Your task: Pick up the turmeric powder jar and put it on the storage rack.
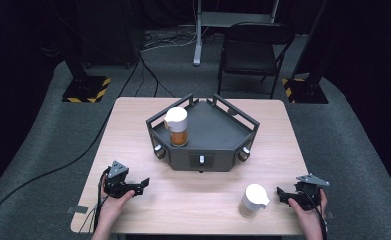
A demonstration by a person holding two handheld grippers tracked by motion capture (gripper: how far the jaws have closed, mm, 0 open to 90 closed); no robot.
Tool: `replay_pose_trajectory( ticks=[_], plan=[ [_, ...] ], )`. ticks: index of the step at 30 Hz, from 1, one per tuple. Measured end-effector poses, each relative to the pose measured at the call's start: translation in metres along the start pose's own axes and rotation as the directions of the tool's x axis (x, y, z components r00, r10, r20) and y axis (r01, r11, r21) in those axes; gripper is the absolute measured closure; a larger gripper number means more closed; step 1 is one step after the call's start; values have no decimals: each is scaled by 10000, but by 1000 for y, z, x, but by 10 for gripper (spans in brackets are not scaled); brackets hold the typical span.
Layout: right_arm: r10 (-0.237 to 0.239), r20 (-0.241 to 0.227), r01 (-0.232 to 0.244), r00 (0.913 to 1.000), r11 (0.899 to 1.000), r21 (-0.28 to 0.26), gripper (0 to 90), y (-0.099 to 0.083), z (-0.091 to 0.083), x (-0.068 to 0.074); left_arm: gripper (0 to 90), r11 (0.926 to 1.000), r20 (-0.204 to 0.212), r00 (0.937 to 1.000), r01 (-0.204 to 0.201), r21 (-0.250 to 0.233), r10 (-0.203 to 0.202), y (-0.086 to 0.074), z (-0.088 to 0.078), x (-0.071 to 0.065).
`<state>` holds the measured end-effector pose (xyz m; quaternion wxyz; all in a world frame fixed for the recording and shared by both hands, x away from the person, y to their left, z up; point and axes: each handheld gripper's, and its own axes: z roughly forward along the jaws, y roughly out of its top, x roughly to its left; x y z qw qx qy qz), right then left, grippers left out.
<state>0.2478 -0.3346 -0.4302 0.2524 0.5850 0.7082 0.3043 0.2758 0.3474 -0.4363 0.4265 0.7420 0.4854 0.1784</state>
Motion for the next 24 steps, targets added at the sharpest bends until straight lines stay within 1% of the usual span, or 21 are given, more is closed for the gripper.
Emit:
replay_pose_trajectory(
  ticks=[6,11,15,17,21,24],
  plan=[
    [0,0,0,10000,10000,1,0,0,0,0,35,9994,-92,9999,63,342,-60,0,3,2],
    [0,0,0,10000,10000,1,0,0,0,0,36,9979,-332,9994,30,653,-9,1,6,1],
    [0,-1,0,10000,10000,0,0,0,0,0,37,9964,-361,9993,4,845,27,1,8,1],
    [0,0,0,10000,10000,1,0,0,0,0,37,9954,-362,9993,80,953,-45,2,10,2],
    [0,0,0,10000,10000,0,0,0,0,0,35,9958,-414,9991,64,915,-26,0,9,2],
    [-1,0,1,10000,10000,0,0,0,0,0,32,9954,-494,9988,12,956,35,1,10,-1]
  ],
)
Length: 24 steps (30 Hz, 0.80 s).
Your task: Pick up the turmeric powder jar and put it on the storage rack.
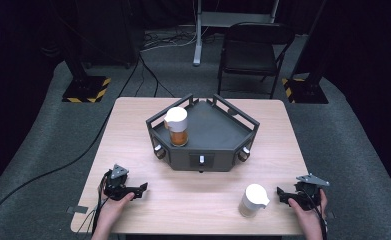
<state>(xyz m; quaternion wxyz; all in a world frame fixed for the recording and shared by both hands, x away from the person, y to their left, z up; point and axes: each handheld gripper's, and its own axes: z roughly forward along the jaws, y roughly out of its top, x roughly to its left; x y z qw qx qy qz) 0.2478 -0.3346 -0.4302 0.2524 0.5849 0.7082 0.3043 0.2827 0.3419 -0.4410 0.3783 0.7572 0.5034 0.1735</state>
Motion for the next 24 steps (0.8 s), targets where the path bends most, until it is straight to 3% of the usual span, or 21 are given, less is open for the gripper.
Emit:
replay_pose_trajectory(
  ticks=[3,8,24],
  plan=[
    [-3,-2,3,10000,10000,0,0,0,0,0,27,9999,-147,9998,-145,83,146,1,1,-4],
    [-7,-6,7,10000,10000,1,0,0,0,0,21,9961,-664,9946,-767,446,796,7,5,-19],
    [-7,-7,7,10000,10000,0,0,0,0,0,9,9957,-667,9944,-791,481,822,7,5,-20]
  ],
)
